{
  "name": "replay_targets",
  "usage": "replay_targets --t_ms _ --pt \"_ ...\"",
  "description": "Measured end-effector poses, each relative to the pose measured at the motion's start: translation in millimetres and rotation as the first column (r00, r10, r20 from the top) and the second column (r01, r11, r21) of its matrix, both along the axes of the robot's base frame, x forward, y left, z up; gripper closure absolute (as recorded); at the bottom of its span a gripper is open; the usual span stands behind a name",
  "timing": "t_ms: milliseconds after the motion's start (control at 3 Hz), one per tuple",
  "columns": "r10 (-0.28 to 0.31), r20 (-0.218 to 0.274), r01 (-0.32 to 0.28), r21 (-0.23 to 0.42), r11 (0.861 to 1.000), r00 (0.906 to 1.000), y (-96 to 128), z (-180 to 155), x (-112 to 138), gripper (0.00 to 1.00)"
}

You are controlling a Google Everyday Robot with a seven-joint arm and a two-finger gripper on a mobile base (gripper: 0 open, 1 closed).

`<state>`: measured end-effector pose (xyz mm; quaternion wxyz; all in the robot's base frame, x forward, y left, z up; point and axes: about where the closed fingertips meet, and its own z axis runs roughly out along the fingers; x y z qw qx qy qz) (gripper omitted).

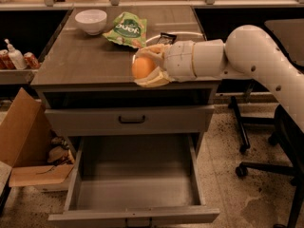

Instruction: Pick orange from middle drawer and place on counter

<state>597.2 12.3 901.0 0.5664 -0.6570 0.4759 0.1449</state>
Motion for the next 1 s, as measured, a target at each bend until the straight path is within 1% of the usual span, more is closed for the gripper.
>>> replay_targets --t_ms 333,667,1000 --pt "-0.070 -0.022 0.070 0.018 0.997 0.9973 1 10 28 1.00" --pt "-0.133 -0.046 0.135 0.033 0.990 0.9900 0 15 53 1.00" --pt "-0.178 -0.116 0.185 0.051 0.981 0.9771 -12 -4 98 1.00"
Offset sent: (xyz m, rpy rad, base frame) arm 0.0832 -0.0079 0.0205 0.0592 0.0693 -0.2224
